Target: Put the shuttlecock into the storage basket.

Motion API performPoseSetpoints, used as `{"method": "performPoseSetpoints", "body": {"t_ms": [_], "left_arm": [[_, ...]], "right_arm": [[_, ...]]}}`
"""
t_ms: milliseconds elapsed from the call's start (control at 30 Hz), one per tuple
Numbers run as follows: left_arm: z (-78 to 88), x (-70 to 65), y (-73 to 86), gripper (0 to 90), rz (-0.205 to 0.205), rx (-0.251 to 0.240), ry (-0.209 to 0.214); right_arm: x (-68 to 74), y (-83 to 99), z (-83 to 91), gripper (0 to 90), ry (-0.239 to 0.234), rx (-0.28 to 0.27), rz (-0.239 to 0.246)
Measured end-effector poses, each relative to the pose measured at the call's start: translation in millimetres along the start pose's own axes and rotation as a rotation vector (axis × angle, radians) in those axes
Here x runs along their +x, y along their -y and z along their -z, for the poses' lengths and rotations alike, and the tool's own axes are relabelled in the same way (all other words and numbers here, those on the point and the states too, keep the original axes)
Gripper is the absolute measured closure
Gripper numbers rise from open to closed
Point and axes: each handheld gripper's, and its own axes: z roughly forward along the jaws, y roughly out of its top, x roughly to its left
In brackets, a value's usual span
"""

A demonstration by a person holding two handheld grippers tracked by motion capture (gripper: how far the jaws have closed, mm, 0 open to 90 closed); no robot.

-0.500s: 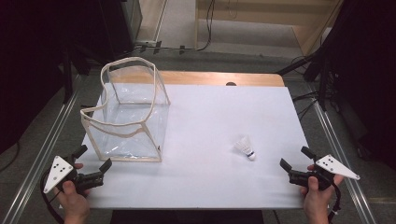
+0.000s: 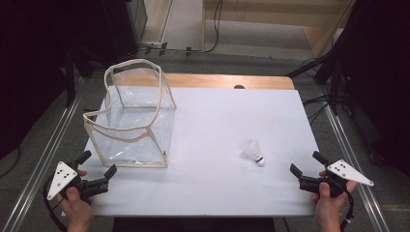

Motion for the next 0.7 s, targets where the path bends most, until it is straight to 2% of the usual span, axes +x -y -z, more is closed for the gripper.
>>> {"method": "performPoseSetpoints", "body": {"t_ms": [267,467,633,700], "left_arm": [[-0.2,-1.6,0.1,0.0,-0.008,0.001,-0.002],[0.0,-2.3,0.1,0.0,-0.014,0.006,-0.003],[-0.5,-3.1,0.0,0.0,-0.022,0.010,-0.006],[0.0,-2.8,0.1,0.0,-0.018,0.007,-0.010]], "right_arm": [[10.5,-11.9,-6.6,0.0,-0.020,0.002,0.002],[19.9,-23.7,-17.6,0.0,-0.058,0.034,0.056],[28.1,-32.4,-26.1,0.0,-0.077,0.049,0.067],[34.9,-38.2,-33.5,0.0,-0.091,0.059,0.086]]}}
